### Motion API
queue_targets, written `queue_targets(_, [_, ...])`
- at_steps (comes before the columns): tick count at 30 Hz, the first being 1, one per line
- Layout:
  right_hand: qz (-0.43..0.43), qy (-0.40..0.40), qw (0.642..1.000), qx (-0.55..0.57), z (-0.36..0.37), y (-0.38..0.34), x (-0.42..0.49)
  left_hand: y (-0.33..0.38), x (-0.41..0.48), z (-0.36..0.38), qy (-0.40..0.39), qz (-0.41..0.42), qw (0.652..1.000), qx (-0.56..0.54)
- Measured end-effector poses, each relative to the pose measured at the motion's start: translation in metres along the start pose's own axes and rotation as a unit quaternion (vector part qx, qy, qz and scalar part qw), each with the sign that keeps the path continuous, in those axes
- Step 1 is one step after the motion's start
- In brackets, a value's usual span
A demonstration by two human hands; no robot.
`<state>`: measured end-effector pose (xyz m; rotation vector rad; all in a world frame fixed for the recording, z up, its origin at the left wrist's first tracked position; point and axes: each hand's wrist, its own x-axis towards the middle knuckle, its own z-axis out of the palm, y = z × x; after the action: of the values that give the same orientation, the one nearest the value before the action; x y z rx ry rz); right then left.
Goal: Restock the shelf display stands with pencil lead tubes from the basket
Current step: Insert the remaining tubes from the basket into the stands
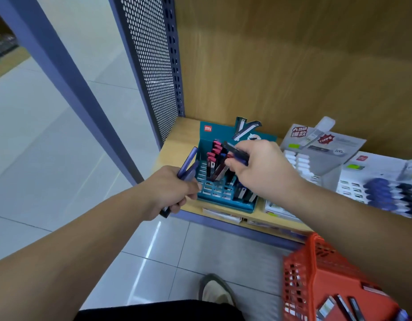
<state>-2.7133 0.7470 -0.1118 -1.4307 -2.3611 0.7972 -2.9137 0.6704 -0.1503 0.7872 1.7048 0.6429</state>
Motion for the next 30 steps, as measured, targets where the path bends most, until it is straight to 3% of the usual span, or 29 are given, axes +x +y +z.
queue_targets(12, [-0.029,-0.020,0.996,-0.078,0.026,-0.004,0.005,-0.003,0.003,-0.002,-0.003,-0.013,1.000,-0.005])
queue_targets(18, [-0.040,-0.063,0.978,-0.195,0.021,-0.028,0.011,0.002,0.000,-0.001,-0.004,-0.019,1.000,-0.006])
queue_targets(25, [-0.027,-0.051,0.992,-0.111,0.027,-0.020,0.017,0.004,-0.003,-0.002,-0.002,-0.016,1.000,0.001])
queue_targets(30, [-0.050,-0.043,0.990,-0.124,0.032,-0.018,0.014,0.003,-0.001,-0.001,-0.001,-0.015,1.000,0.004])
